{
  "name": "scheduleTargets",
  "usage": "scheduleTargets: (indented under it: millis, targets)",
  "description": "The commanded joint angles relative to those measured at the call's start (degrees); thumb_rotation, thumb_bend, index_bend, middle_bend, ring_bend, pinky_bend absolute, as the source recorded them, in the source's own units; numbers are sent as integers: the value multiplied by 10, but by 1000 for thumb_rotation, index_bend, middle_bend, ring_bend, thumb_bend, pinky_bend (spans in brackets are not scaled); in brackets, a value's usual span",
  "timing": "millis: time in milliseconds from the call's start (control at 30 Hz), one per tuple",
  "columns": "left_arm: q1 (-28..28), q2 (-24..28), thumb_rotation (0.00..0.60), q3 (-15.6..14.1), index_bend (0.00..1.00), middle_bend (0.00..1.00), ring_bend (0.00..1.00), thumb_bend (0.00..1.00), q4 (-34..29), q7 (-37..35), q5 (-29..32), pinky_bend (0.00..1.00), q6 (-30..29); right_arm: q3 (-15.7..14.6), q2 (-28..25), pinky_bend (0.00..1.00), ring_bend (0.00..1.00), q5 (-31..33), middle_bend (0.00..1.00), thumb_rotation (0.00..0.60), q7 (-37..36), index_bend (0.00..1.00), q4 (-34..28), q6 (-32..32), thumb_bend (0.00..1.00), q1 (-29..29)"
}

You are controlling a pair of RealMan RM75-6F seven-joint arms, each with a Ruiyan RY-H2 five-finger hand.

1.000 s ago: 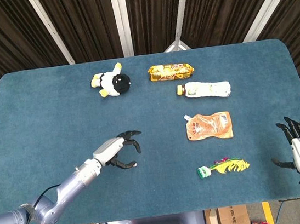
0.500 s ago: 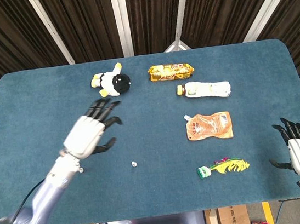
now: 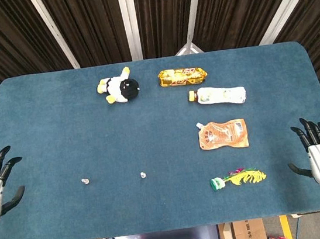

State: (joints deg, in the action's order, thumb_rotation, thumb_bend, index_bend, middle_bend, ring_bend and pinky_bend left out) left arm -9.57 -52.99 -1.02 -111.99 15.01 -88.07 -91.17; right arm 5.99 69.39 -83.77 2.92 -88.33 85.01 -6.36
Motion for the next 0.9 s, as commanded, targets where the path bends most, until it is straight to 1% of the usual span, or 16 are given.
scheduleTargets:
  millis: [33, 300, 400, 467, 533, 667, 900]
  targets:
    - [26, -22, 600, -17, 191, 17, 0, 422, 50, -55, -25, 0, -18, -1, -2, 0, 55, -5, 68, 600, -6, 169, 3, 3, 115, 0]
    - [40, -64, 600, -24, 142, 0, 0, 422, 110, -110, -18, 0, -7, -3, -13, 0, 36, -10, 68, 600, -10, 162, 3, 4, 114, 2]
    - [45, -81, 600, -20, 118, 0, 0, 422, 142, -132, -17, 0, -9, -4, -18, 0, 33, -11, 67, 600, -9, 159, 1, 2, 114, 2]
    - [47, -85, 600, -16, 105, 0, 0, 422, 151, -144, -17, 0, -10, -4, -20, 0, 31, -11, 68, 600, -7, 158, -1, 0, 115, 1]
    - [50, -90, 600, -9, 100, 0, 0, 422, 163, -156, -25, 0, -25, -7, -23, 0, 31, -15, 68, 600, -3, 158, -5, -2, 115, 0]
    - [53, -94, 600, -4, 99, 0, 0, 422, 176, -161, -27, 0, -32, -9, -26, 0, 30, -18, 68, 600, -1, 158, -8, -4, 114, 0]
    - [57, -99, 600, 10, 97, 0, 0, 422, 188, -146, -17, 0, -34, -11, -30, 0, 30, -20, 68, 600, -2, 158, -11, -5, 114, -1]
